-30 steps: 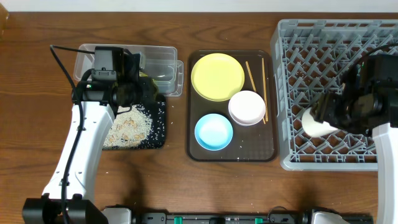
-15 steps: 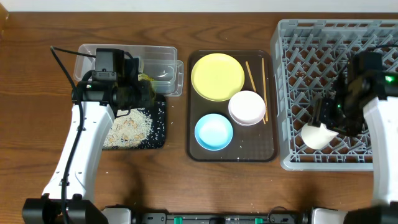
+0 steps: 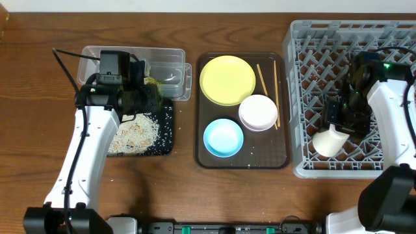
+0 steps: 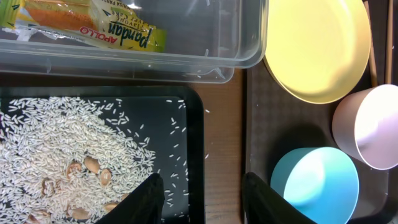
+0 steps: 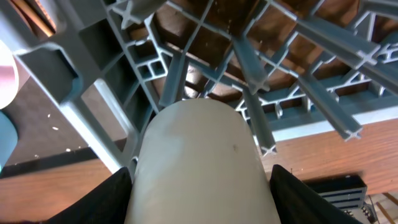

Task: Sort waste into correct bins and load items into the dishwasher rack
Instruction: 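Lower the white cup into the grey dish rack with the right gripper, then reach the right gripper to the pink bowl on the brown tray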

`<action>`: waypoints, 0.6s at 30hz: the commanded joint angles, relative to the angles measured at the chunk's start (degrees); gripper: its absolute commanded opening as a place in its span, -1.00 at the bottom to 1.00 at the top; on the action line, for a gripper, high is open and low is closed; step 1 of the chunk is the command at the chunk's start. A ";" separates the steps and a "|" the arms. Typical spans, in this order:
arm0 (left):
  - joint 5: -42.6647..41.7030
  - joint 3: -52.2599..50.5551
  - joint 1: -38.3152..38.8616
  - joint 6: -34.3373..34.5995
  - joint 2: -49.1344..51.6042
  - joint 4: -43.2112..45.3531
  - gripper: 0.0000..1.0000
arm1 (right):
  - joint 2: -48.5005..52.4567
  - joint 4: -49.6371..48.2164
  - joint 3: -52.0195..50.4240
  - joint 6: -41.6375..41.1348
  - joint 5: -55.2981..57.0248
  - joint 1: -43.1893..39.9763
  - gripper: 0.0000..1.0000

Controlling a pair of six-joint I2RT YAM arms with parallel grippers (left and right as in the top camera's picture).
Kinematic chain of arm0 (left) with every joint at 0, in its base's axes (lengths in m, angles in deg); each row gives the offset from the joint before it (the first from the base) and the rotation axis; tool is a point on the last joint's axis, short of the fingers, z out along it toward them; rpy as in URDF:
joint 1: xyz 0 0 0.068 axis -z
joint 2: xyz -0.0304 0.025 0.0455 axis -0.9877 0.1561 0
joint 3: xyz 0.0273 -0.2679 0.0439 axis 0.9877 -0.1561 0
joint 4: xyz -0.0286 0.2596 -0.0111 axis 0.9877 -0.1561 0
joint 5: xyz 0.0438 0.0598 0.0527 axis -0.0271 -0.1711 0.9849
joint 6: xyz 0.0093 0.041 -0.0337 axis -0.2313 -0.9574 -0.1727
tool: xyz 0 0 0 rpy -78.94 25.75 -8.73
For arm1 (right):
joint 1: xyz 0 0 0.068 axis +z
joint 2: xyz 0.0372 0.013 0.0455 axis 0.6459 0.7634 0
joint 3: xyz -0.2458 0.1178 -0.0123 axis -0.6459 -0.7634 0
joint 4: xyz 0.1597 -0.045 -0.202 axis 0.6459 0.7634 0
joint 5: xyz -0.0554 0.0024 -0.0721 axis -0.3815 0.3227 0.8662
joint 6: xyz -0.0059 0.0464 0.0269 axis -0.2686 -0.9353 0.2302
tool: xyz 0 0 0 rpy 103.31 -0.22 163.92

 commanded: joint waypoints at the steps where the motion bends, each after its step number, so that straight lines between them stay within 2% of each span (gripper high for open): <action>1: 0.57 0.02 -0.24 -0.33 0.24 -0.09 -0.11 | 0.37 -1.90 -1.62 -0.13 1.16 0.63 -0.17; 9: 0.57 0.02 -0.24 -0.33 0.22 -0.09 -0.11 | 0.37 -7.37 -6.03 -2.89 3.61 2.56 -0.17; 11: 0.57 0.02 -0.24 -0.33 0.22 -0.09 -0.10 | 0.37 -7.87 -6.58 -2.89 3.61 3.76 -0.11; 13: 0.57 0.02 -0.24 -0.33 0.24 -0.07 -0.10 | 0.37 -8.02 -6.60 -2.89 3.63 4.68 0.06; 16: 0.57 0.02 -0.24 -0.33 0.24 -0.07 -0.10 | 0.37 -8.24 -6.60 -2.91 3.61 5.70 0.61; 18: 0.57 0.02 -0.24 -0.33 0.22 -0.07 -0.10 | 0.37 -8.39 -6.60 -3.19 3.63 5.84 0.78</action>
